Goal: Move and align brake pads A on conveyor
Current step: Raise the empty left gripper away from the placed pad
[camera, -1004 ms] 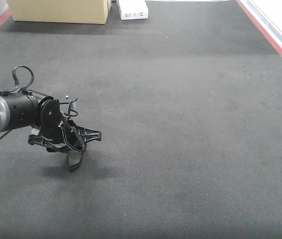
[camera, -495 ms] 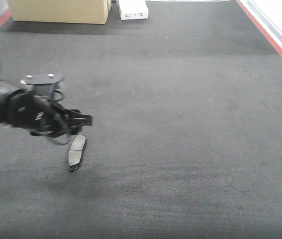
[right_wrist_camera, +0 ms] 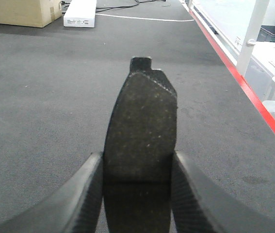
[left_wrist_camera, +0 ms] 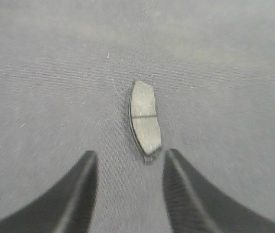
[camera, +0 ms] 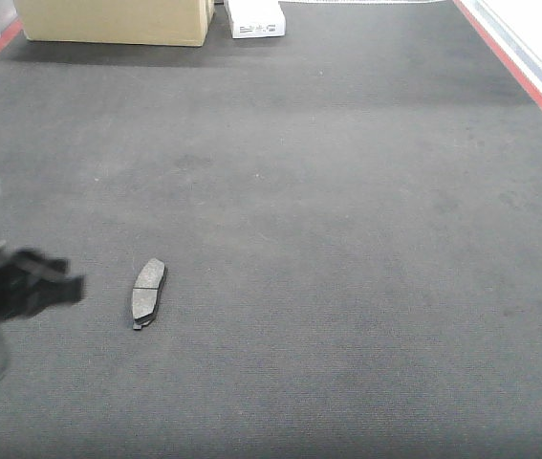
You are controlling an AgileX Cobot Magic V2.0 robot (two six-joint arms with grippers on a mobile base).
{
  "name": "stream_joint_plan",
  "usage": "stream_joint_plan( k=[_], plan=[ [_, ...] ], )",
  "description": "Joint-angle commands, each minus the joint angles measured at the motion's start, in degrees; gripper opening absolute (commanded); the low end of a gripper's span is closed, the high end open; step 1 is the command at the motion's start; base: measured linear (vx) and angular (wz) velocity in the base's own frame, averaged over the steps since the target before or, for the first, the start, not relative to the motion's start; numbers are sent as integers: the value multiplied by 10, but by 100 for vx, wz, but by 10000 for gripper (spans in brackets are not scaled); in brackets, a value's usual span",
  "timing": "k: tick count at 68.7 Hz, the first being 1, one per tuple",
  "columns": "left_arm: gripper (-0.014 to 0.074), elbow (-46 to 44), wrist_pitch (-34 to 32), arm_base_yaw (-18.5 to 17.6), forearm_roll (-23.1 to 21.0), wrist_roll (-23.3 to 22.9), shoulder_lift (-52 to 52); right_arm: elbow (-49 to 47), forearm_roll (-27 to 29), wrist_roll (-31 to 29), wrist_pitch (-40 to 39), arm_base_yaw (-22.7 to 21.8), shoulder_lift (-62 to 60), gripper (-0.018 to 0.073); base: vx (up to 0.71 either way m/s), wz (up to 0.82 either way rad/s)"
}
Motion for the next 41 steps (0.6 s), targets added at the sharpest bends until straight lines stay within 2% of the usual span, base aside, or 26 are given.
stream_joint_plan(
  k=[1,20,33,41],
  plan=[
    [190,22,-31,-3,5,-1,-73,-19,-7,-5,-53,-2,5,4,0,0],
    [-5,119,-28,-3,5,-1,-260,-19,-7,-5,-53,-2,5,4,0,0],
    [-8,155,-27,-3,4,-2,-352,-19,-7,-5,-53,-2,5,4,0,0],
    [-6,155,-23,-3,3,-4,-374,-19,-7,-5,-53,-2,5,4,0,0]
  ],
)
